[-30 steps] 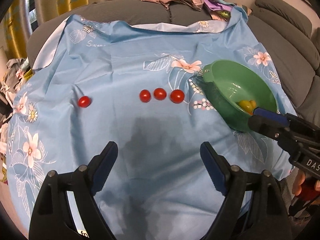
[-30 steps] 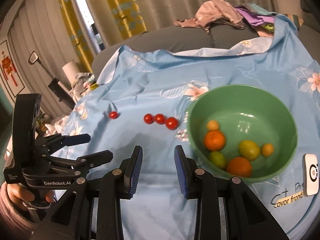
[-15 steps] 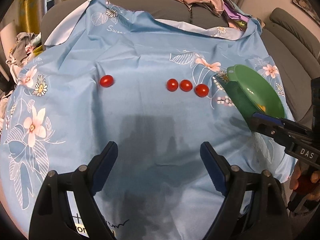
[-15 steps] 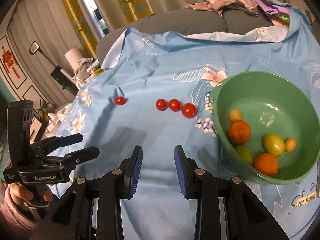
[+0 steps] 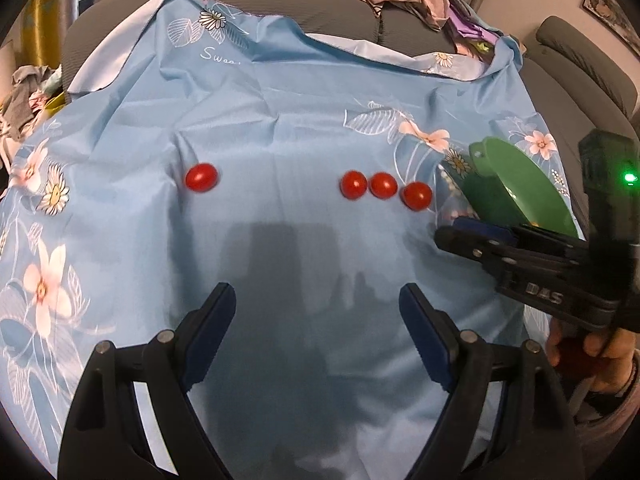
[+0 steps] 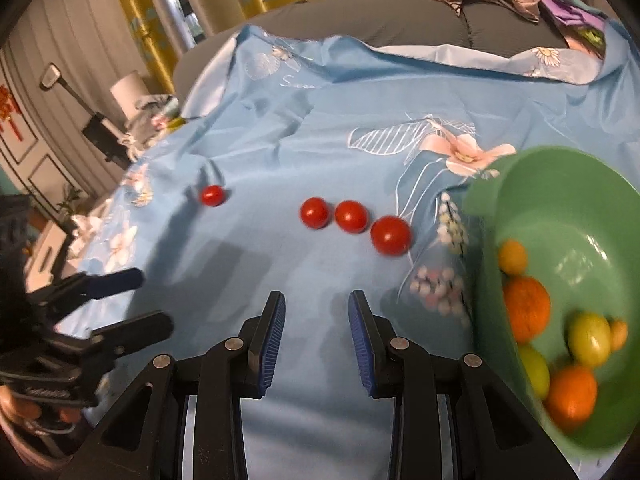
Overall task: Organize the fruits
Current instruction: 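Grasp a cherry tomato with the right tool while the left tool grasps another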
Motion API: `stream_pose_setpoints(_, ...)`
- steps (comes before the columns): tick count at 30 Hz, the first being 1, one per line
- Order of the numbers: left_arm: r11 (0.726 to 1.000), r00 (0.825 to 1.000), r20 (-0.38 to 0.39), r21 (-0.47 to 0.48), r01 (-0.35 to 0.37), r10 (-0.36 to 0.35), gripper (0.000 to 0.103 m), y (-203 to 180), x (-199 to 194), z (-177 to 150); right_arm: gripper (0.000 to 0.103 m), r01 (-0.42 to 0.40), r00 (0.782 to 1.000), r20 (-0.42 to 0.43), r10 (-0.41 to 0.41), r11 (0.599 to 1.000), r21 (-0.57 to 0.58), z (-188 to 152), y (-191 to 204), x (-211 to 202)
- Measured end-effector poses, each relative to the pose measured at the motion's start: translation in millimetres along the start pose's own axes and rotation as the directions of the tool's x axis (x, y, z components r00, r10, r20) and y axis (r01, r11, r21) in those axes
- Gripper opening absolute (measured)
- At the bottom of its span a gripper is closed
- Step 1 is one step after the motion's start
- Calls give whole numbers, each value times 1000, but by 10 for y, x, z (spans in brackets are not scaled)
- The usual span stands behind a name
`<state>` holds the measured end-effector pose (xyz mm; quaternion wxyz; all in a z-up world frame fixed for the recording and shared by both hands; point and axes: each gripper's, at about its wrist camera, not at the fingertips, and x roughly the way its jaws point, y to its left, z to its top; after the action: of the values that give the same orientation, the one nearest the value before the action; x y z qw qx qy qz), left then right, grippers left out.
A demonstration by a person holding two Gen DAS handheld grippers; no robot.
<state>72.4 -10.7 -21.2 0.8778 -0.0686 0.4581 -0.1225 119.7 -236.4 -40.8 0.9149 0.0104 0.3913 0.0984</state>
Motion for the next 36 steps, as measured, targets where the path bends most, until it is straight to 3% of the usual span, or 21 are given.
stream_pose_setpoints(9,1000,1000,-9,11,22,-22,83,62,222,187,33,184,983,15,-183,976,-116,259,37,267)
stream_pose_setpoints(16,999,999,-18,23,39,-39,83,60,312,290,33,253,963,-35,-268,939,-235,388,23,518)
stream_pose_setpoints(21,998,998,-36,35,43,-42,83,34,404,370,33,245,956,-85,-282,922,-301,419,18,641)
stream_pose_setpoints(27,997,998,-46,47,54,-52,83,-34,498,474,33,194,967,-101,-234,932,-306,426,-12,691)
stream_pose_setpoints(36,994,995,-87,93,57,-49,76,-206,775,641,33,46,996,-66,-62,975,-215,217,-14,388)
